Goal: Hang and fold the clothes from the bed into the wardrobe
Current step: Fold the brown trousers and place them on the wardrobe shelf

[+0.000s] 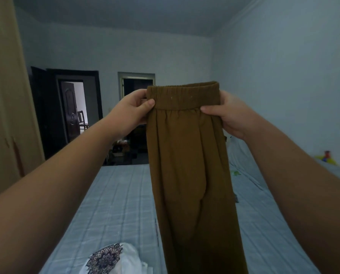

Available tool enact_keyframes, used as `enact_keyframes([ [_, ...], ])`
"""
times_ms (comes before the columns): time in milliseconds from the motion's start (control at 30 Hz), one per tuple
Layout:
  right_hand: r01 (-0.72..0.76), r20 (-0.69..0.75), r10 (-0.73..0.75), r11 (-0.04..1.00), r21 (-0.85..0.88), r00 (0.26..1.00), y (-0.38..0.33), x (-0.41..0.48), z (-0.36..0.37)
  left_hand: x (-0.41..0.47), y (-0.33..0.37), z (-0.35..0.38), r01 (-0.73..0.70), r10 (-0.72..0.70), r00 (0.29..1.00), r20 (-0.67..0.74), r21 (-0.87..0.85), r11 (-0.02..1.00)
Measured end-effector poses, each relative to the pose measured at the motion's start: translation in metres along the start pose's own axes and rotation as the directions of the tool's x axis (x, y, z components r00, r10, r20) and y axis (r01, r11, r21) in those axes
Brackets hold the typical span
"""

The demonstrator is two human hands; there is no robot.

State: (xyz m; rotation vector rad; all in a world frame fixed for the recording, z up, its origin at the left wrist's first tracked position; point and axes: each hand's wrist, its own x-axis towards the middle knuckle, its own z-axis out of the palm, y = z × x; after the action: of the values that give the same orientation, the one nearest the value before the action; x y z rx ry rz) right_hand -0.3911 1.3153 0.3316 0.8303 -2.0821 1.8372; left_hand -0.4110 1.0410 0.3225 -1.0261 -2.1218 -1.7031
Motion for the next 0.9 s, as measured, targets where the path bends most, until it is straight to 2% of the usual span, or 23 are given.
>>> enact_keyframes([
  [200,-0.16,0.039,0.162,0.987,-0.032,0.986,0.044,-0.001,-0.01,0.0,-0.044,0.009,0.083,-0.082,0.997,-0.011,0.019,0.996],
  [400,-0.379,0.198,0.351,0.917,0.122,0.915,0.128,0.013,-0.03,0.016,-0.127,0.023,0.241,-0.24,0.97,-0.045,0.001,0.971],
  [500,-0.438,0.148,0.416,0.883,0.169,0.897,0.185,0.026,-0.036,0.029,-0.177,0.027,0.307,-0.308,0.95,-0.054,-0.017,0.951],
  [633,-0.499,0.044,0.497,0.862,0.092,0.867,0.267,0.058,-0.048,0.06,-0.252,0.038,0.394,-0.392,0.916,-0.084,-0.002,0.919],
  [767,-0.564,0.042,0.562,0.824,0.064,0.826,0.367,0.105,-0.069,0.1,-0.349,0.051,0.474,-0.46,0.865,-0.197,0.022,0.881],
  [900,-0.665,0.057,0.664,0.736,0.129,0.746,0.48,0.146,-0.081,0.127,-0.453,0.062,0.596,-0.569,0.775,-0.276,0.018,0.803],
])
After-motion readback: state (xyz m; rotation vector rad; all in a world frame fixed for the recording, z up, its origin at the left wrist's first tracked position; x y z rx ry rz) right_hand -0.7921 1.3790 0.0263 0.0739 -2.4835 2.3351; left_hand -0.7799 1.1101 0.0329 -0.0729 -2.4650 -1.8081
